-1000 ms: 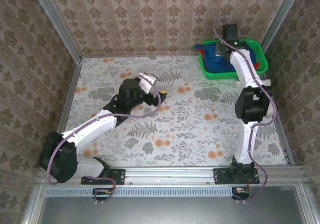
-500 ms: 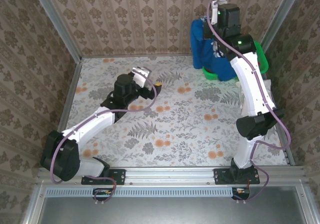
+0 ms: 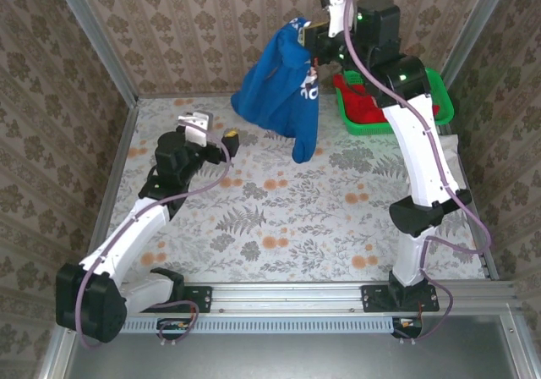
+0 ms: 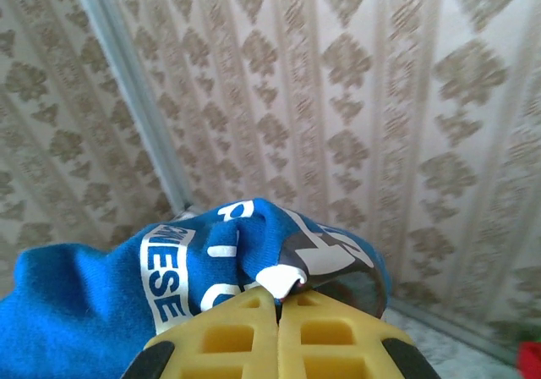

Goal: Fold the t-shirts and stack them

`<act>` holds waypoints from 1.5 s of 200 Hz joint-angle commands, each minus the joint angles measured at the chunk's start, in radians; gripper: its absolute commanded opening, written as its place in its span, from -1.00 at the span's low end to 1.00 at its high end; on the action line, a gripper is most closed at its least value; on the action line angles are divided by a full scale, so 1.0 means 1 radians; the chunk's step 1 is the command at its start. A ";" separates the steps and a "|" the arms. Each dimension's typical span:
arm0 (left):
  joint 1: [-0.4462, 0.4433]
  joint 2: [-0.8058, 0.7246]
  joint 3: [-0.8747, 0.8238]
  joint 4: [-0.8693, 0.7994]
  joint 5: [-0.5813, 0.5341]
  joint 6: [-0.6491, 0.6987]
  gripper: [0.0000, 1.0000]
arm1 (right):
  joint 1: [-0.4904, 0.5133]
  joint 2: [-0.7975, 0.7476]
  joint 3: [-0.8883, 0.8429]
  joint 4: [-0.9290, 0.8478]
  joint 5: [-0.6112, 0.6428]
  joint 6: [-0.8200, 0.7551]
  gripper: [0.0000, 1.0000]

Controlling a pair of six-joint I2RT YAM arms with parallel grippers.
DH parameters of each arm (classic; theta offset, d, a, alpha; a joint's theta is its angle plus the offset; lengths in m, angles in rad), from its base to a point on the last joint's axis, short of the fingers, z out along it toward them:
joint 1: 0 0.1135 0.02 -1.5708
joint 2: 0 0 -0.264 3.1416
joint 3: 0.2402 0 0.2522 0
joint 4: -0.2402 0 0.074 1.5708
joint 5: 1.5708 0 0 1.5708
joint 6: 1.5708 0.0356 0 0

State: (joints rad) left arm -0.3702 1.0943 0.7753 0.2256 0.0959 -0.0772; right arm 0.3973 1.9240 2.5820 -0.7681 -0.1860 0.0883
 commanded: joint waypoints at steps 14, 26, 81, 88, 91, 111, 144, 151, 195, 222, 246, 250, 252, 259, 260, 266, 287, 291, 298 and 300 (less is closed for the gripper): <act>0.017 -0.063 -0.044 -0.048 -0.025 -0.077 1.00 | 0.025 0.065 0.012 0.010 -0.108 0.088 -1.00; 0.021 -0.082 -0.065 -0.041 -0.047 -0.097 1.00 | 0.029 0.078 -0.005 0.011 -0.111 0.105 -1.00; 0.028 -0.118 -0.111 -0.047 -0.078 -0.151 0.99 | 0.050 0.103 -0.082 0.052 -0.117 0.189 -1.00; 0.030 -0.121 -0.118 -0.044 -0.091 -0.161 1.00 | 0.059 0.104 -0.086 0.067 -0.121 0.216 -1.00; 0.032 -0.124 -0.122 -0.041 -0.097 -0.166 1.00 | 0.061 0.105 -0.090 0.075 -0.124 0.228 -1.00; 0.059 -0.150 -0.166 -0.019 -0.150 -0.219 1.00 | 0.094 0.115 -0.093 0.137 -0.153 0.334 -1.00; 0.168 -0.250 -0.234 -0.048 -0.179 -0.303 1.00 | 0.171 0.139 -0.092 0.227 -0.119 0.511 -1.00; 0.197 -0.272 -0.237 -0.071 -0.163 -0.313 1.00 | 0.186 0.142 -0.094 0.227 -0.104 0.559 -1.00; 0.286 -0.360 -0.237 -0.216 -0.059 -0.305 1.00 | 0.187 0.121 -0.180 0.245 0.090 0.762 -1.00; 0.285 -0.351 -0.243 -0.230 -0.030 -0.337 1.00 | 0.119 0.080 -0.403 0.285 0.158 0.904 -0.99; 0.283 -0.278 -0.200 -0.335 0.039 -0.370 1.00 | 0.039 0.055 -0.643 0.342 0.185 1.004 0.00; 0.279 -0.265 -0.193 -0.355 0.047 -0.376 1.00 | 0.027 0.053 -0.675 0.337 0.197 1.011 0.15; 0.280 -0.260 -0.190 -0.366 0.050 -0.383 1.00 | 0.021 0.052 -0.685 0.334 0.202 1.015 0.22; 0.275 -0.238 -0.183 -0.394 0.056 -0.405 1.00 | -0.001 0.045 -0.735 0.328 0.219 1.011 0.41; 0.274 -0.235 -0.183 -0.399 0.057 -0.409 1.00 | -0.005 0.043 -0.742 0.329 0.222 1.009 0.43; 0.268 -0.220 -0.180 -0.419 0.054 -0.441 1.00 | -0.023 0.035 -0.778 0.333 0.232 0.993 0.53; 0.249 -0.169 -0.188 -0.456 0.038 -0.580 1.00 | -0.060 -0.008 -0.875 0.350 0.258 0.871 0.70; 0.244 -0.158 -0.188 -0.457 0.033 -0.604 1.00 | -0.063 -0.015 -0.889 0.358 0.256 0.834 0.71; 0.229 -0.136 -0.188 -0.456 0.026 -0.636 1.00 | -0.064 -0.023 -0.908 0.375 0.242 0.761 0.73; 0.225 -0.129 -0.187 -0.455 0.022 -0.646 1.00 | -0.065 -0.025 -0.915 0.379 0.235 0.744 0.74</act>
State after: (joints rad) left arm -0.1123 0.9192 0.5629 -0.1600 0.1123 -0.5488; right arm 0.3244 2.0106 1.7096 -0.4549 0.0235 0.9874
